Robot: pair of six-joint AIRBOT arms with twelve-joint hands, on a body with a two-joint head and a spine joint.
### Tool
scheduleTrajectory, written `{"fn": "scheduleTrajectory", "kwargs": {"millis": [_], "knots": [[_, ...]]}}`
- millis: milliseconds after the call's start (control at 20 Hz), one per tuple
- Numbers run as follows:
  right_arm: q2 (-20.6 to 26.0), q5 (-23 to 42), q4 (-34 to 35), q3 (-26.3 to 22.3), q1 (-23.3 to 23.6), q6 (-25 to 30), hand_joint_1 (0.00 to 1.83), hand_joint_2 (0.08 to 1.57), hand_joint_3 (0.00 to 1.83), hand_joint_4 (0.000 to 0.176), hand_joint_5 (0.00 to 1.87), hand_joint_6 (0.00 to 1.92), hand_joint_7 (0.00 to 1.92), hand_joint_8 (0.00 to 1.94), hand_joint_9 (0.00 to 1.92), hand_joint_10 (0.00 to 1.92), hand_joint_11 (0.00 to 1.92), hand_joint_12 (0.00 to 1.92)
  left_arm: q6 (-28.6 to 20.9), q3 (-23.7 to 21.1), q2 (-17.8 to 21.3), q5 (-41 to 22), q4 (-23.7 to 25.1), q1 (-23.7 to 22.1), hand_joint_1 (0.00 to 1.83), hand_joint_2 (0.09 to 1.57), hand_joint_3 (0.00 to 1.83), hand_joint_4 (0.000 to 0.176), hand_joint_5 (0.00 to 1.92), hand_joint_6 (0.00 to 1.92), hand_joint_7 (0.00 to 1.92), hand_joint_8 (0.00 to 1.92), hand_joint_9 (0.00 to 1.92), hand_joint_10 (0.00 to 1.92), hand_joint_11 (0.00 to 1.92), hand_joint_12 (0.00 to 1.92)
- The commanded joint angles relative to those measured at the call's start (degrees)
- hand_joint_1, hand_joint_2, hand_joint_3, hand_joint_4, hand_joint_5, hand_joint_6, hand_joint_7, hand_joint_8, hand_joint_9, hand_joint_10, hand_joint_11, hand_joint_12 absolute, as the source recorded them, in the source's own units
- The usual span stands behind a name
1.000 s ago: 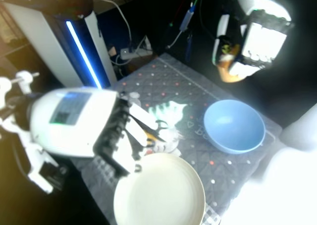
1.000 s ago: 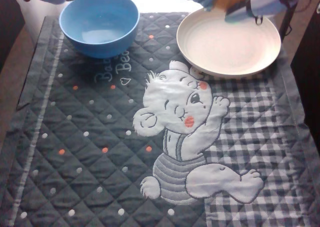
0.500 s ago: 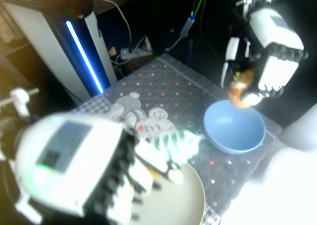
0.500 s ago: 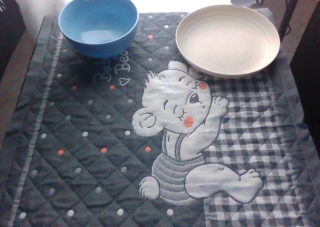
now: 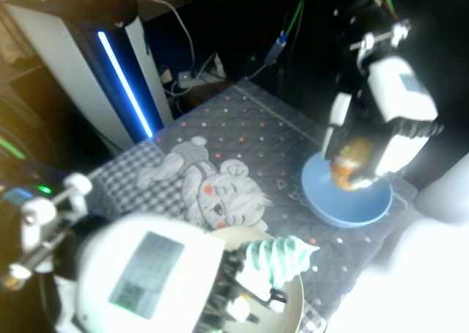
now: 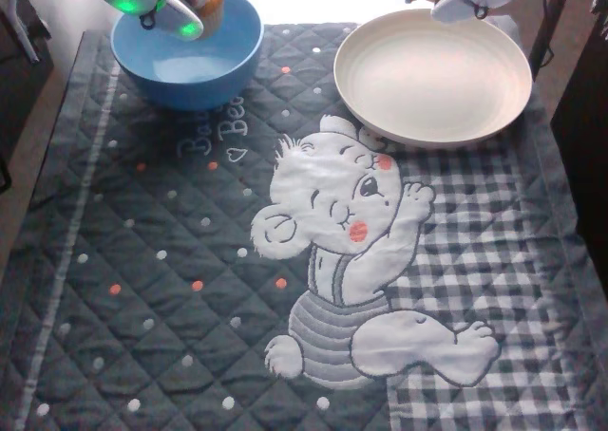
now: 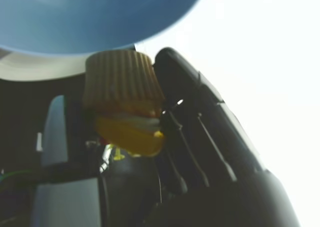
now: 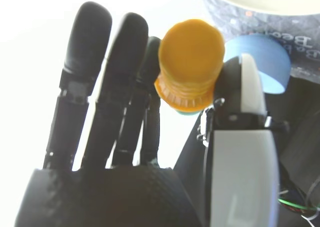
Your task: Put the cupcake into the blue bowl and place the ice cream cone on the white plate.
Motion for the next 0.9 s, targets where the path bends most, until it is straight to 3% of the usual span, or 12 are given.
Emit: {"fn": "scheduleTrajectory", "kwargs": {"millis": [0, 200, 250, 300, 400, 450, 550, 650, 700, 750, 800, 850], "knots": [[-0.06, 6.13, 0.88, 0.33, 0.57, -0.07, 1.29, 1.06, 0.00, 0.000, 0.96, 0.87, 1.26, 0.66, 1.56, 0.00, 1.35, 0.64, -0.70, 0.51, -0.02, -3.46, -1.53, -0.44, 1.28, 1.01, 0.00, 0.000, 1.18, 0.58, 1.31, 0.48, 1.26, 0.58, 1.03, 1.16], [0.02, 5.29, 0.85, 0.34, -0.57, -0.16, 1.29, 1.07, 0.00, 0.000, 0.97, 0.81, 1.24, 0.73, 1.57, 0.00, 1.38, 0.65, -1.25, 0.59, -0.35, -3.40, -0.49, 0.65, 1.27, 1.01, 0.00, 0.000, 1.15, 0.64, 1.32, 0.45, 1.34, 0.27, 0.98, 1.09], [0.01, 5.17, 0.85, 0.34, -0.88, -0.16, 1.28, 1.07, 0.00, 0.000, 0.97, 0.80, 1.23, 0.74, 1.57, 0.00, 1.37, 0.65, -1.52, 0.67, -0.42, -3.41, -0.49, 0.94, 1.38, 1.00, 0.00, 0.000, 1.16, 0.55, 1.38, 0.19, 1.22, 0.79, 0.96, 1.08], [0.00, 5.10, 0.85, 0.34, -1.04, -0.16, 1.28, 1.07, 0.00, 0.000, 0.97, 0.80, 1.23, 0.75, 1.57, 0.00, 1.35, 0.64, -1.57, 0.68, -0.44, -3.41, -0.49, 1.02, 1.40, 1.00, 0.00, 0.000, 1.18, 0.46, 1.39, 0.16, 1.20, 0.89, 0.96, 1.07], [-0.04, 5.02, 0.85, 0.33, -1.88, -0.16, 1.28, 1.08, 0.00, 0.000, 0.95, 0.84, 1.21, 0.76, 1.53, 0.00, 1.33, 0.56, -1.63, 0.66, -0.44, -3.41, -0.40, 1.17, 1.28, 1.01, 0.00, 0.000, 1.18, 0.56, 1.30, 0.49, 1.23, 0.49, 0.94, 1.15], [-0.02, 4.98, 0.85, 0.33, -2.29, -0.16, 1.28, 1.08, 0.00, 0.000, 0.94, 0.85, 1.22, 0.76, 1.53, 0.01, 1.34, 0.55, -1.63, 0.66, -0.46, -3.42, -0.31, 1.23, 1.37, 1.01, 0.00, 0.000, 1.17, 0.50, 1.33, 0.32, 1.18, 0.88, 0.94, 1.15], [0.03, 4.86, 0.85, 0.32, -2.84, -0.16, 1.28, 1.08, 0.00, 0.000, 0.94, 0.87, 1.22, 0.75, 1.53, 0.00, 1.34, 0.54, -1.63, 0.66, -0.46, -3.42, -0.30, 1.43, 1.40, 1.01, 0.00, 0.000, 1.16, 0.52, 1.37, 0.20, 1.18, 0.93, 0.93, 1.12], [0.09, 4.70, 0.86, 0.27, -3.35, -0.15, 1.16, 1.12, 0.00, 0.000, 0.96, 0.98, 1.26, 0.14, 1.48, 0.00, 1.28, 0.58, -1.64, 0.67, -0.45, -3.42, -0.33, 1.75, 1.40, 1.01, 0.00, 0.000, 1.04, 0.70, 1.28, 0.40, 1.22, 0.81, 0.91, 0.93], [0.10, 4.70, 0.86, 0.27, -3.46, -0.15, 1.06, 1.09, 0.00, 0.000, 0.80, 0.37, 1.09, 0.03, 1.31, 0.00, 1.14, 0.59, -1.65, 0.67, -0.45, -3.42, -0.33, 1.82, 1.29, 1.05, 0.00, 0.000, 0.99, 0.88, 1.25, 0.55, 1.13, 0.35, 0.91, 0.83], [0.10, 4.70, 0.86, 0.26, -3.58, -0.15, 0.97, 1.05, 0.00, 0.000, 0.77, 0.11, 0.95, 0.00, 1.19, 0.00, 1.00, 0.72, -1.65, 0.67, -0.45, -3.42, -0.32, 1.86, 1.36, 1.02, 0.01, 0.000, 0.87, 0.35, 1.16, 0.70, 1.10, 0.16, 0.89, 0.77], [0.17, 4.70, 0.86, 0.16, -3.68, -0.15, 0.88, 1.00, 0.00, 0.000, 0.69, 0.02, 0.90, 0.00, 1.10, 0.00, 0.76, 0.95, -1.65, 0.67, -0.45, -3.46, -0.31, 1.86, 1.26, 0.97, 0.00, 0.000, 0.82, 0.11, 0.89, 0.27, 0.94, 0.04, 0.72, 0.71], [0.19, 4.70, 0.86, 0.11, -3.72, -0.15, 0.81, 0.96, 0.00, 0.000, 0.62, 0.00, 0.80, 0.00, 0.82, 0.00, 0.40, 1.07, -1.65, 0.66, -0.44, -3.55, -0.29, 1.84, 1.21, 0.94, 0.00, 0.000, 0.79, 0.03, 0.80, 0.08, 0.83, 0.01, 0.62, 0.63]]}}
